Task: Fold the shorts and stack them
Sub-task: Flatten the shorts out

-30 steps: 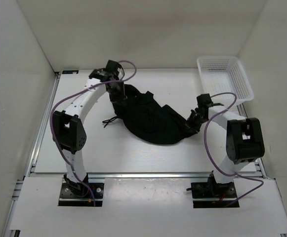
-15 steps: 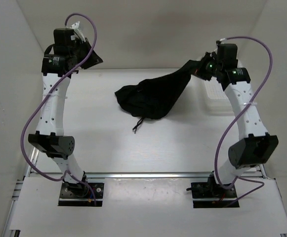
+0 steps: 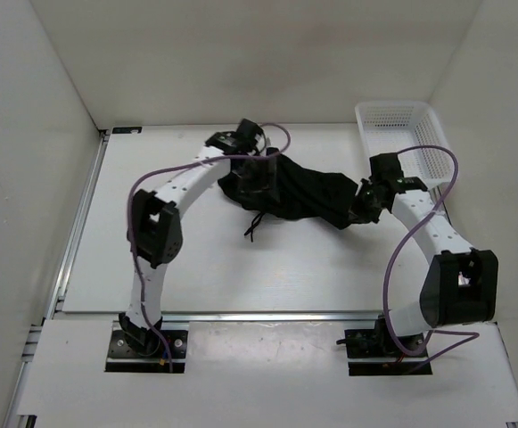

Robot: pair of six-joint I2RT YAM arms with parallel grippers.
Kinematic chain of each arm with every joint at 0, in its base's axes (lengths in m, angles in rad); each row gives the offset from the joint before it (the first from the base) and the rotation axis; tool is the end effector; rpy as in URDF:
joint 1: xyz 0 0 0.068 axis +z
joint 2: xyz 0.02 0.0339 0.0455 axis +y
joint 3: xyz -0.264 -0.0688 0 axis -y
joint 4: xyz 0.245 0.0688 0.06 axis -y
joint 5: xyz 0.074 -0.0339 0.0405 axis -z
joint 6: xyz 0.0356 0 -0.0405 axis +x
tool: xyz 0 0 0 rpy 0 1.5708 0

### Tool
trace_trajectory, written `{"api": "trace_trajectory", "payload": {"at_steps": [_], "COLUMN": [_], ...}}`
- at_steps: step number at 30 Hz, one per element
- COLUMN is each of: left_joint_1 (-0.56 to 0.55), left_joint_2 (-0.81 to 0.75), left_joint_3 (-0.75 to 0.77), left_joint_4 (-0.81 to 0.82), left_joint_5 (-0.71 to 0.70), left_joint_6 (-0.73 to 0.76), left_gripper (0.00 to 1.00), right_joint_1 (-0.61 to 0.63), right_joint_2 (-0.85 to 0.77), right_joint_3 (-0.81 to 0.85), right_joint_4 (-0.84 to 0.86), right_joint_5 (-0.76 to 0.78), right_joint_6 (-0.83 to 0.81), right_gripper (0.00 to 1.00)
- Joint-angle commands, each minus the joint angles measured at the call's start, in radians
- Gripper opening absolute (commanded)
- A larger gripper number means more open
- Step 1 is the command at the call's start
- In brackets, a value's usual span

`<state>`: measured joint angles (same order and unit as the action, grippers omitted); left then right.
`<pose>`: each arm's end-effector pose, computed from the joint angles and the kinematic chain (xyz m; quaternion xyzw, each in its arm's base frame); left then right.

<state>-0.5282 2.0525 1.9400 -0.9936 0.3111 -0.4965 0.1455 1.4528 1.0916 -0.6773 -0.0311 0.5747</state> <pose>0.3753 -0.2316 0.2831 0.0509 0.9607 -0.2429 0.1244 0.2917 0.0439 0.2508 0.2014 0.9434 0.1067 0.2408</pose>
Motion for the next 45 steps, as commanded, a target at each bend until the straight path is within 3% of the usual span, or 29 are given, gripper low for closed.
{"api": "trace_trajectory", "payload": {"at_steps": [1, 7, 15, 22, 24, 27, 28, 30, 35, 38, 39, 42, 45], "left_joint_1": [-0.056, -0.088, -0.098, -0.118, -0.118, -0.118, -0.118, -0.118, -0.018, 0.103, 0.134, 0.232, 0.296], "left_joint_2": [0.038, 0.162, 0.279, 0.411, 0.422, 0.434, 0.434, 0.434, 0.208, 0.102, 0.083, -0.016, -0.142], "left_joint_3": [0.083, 0.151, 0.28, 0.405, 0.428, 0.465, 0.476, 0.502, 0.467, 0.528, 0.559, 0.642, 0.61], "left_joint_4": [0.0, -0.01, -0.01, 0.003, 0.003, 0.003, 0.003, 0.003, 0.003, 0.013, 0.013, 0.013, 0.033], "left_joint_5": [0.011, 0.006, -0.116, -0.073, -0.055, -0.046, -0.046, -0.046, -0.052, -0.047, -0.047, -0.047, -0.047], "left_joint_6": [-0.017, -0.028, -0.056, -0.056, -0.065, -0.074, -0.074, -0.074, -0.063, -0.053, -0.044, -0.034, -0.011], "left_gripper": [0.77, 0.76, 0.62, 0.6, 0.54, 0.33, 0.13, 0.1, 0.1, 0.1, 0.1, 0.1, 0.1], "right_joint_1": [-0.017, -0.075, -0.084, -0.084, -0.084, -0.084, -0.084, -0.084, -0.093, -0.103, -0.112, -0.112, -0.112], "right_joint_2": [-0.058, -0.049, -0.019, -0.019, -0.019, -0.009, -0.009, 0.001, 0.07, 0.195, 0.233, 0.325, 0.285], "right_joint_3": [0.022, 0.031, 0.031, 0.05, 0.05, 0.05, 0.05, 0.05, 0.14, 0.359, 0.521, 0.79, 0.82], "right_joint_4": [0.028, 0.01, 0.01, 0.01, 0.01, 0.01, 0.01, 0.019, 0.028, 0.012, -0.008, -0.065, -0.056], "right_joint_5": [0.026, -0.015, -0.046, -0.066, -0.075, -0.075, -0.075, -0.085, -0.124, -0.174, -0.219, -0.28, -0.28], "right_joint_6": [-0.033, -0.053, -0.071, -0.072, -0.072, -0.072, -0.072, -0.072, -0.062, -0.053, -0.053, -0.039, -0.03], "right_gripper": [0.0, 0.0, 0.0, 0.0, 0.0, 0.0, 0.0, 0.0, 0.0, 0.0, 0.0, 0.0, 0.0]}}
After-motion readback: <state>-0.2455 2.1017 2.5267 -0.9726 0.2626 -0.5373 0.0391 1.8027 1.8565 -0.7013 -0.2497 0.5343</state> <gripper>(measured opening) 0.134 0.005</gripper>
